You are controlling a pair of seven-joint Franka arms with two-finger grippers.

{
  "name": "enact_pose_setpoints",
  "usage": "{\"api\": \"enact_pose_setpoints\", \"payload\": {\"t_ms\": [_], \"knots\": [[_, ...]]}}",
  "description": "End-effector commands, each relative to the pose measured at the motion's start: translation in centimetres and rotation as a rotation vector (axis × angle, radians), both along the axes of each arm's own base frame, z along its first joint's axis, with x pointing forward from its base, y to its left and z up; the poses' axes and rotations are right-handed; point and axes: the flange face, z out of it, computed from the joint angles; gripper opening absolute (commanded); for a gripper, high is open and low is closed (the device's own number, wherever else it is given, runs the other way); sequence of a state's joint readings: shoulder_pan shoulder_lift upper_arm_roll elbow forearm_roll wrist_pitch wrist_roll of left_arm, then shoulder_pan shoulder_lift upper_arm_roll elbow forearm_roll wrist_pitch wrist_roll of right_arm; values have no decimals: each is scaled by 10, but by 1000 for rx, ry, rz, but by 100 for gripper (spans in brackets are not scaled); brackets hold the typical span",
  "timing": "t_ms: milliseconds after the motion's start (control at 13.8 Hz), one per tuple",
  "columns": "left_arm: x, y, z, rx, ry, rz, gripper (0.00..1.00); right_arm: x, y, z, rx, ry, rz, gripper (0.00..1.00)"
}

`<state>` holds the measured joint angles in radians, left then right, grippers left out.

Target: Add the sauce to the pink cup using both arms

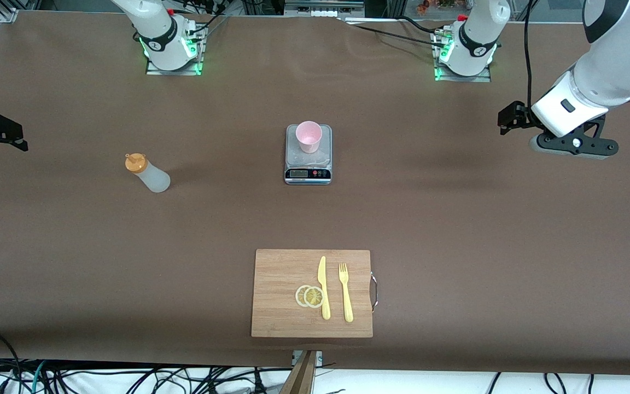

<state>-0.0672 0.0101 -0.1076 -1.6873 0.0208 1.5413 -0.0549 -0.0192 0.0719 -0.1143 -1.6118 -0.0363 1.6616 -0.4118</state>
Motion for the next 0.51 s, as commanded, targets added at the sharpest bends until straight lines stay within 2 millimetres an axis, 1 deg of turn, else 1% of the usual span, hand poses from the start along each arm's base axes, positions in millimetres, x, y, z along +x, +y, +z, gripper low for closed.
{"api": "enact_pose_setpoints", "payload": {"t_ms": [0, 145, 289, 434], "knots": [[3, 0, 6, -7, 3, -12, 100, -21, 20, 0, 6, 30, -84, 100], [5, 1, 10, -10, -4, -11, 100, -22, 30, -1, 5, 43, -131, 100], [8, 2, 10, -15, -11, -8, 100, -20, 34, -7, 7, 56, -126, 100], [11, 3, 14, -28, -20, -3, 100, -17, 37, -14, 31, 76, -127, 100]]}}
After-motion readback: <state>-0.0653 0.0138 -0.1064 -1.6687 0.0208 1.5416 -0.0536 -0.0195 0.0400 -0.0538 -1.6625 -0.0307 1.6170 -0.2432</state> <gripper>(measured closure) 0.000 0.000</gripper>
